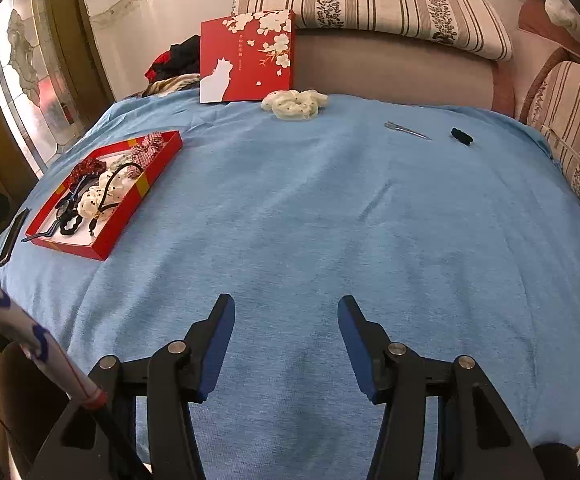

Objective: Organize jewelry

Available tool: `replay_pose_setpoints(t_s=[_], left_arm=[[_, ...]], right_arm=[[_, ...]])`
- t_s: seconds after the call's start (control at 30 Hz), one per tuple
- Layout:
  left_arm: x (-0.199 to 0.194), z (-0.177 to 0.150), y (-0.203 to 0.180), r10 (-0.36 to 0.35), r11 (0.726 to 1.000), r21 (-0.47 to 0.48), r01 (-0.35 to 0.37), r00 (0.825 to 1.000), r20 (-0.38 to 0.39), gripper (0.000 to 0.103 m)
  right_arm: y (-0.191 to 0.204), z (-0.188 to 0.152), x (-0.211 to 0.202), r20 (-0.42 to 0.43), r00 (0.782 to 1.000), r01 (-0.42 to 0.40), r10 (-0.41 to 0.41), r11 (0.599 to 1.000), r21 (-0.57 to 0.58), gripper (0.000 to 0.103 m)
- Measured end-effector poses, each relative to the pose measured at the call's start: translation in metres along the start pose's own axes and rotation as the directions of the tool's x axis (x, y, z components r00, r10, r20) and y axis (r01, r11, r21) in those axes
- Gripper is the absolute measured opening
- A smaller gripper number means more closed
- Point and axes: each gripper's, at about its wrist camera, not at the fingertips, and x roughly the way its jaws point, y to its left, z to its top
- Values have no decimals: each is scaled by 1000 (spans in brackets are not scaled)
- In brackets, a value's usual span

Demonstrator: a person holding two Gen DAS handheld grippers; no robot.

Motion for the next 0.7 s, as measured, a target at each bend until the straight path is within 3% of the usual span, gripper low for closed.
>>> replay_pose_setpoints(t_s=[0.2,0.7], left_arm=[[11,-2,3,7,1000,2,-7,999,-41,102],[25,-6,9,-83,997,-16,81,991,-104,102]], right_arm=[[9,1,2,-11,1000,8,-8,1000,-30,58],[25,17,-1,11,999,54,-53,994,-98,62]])
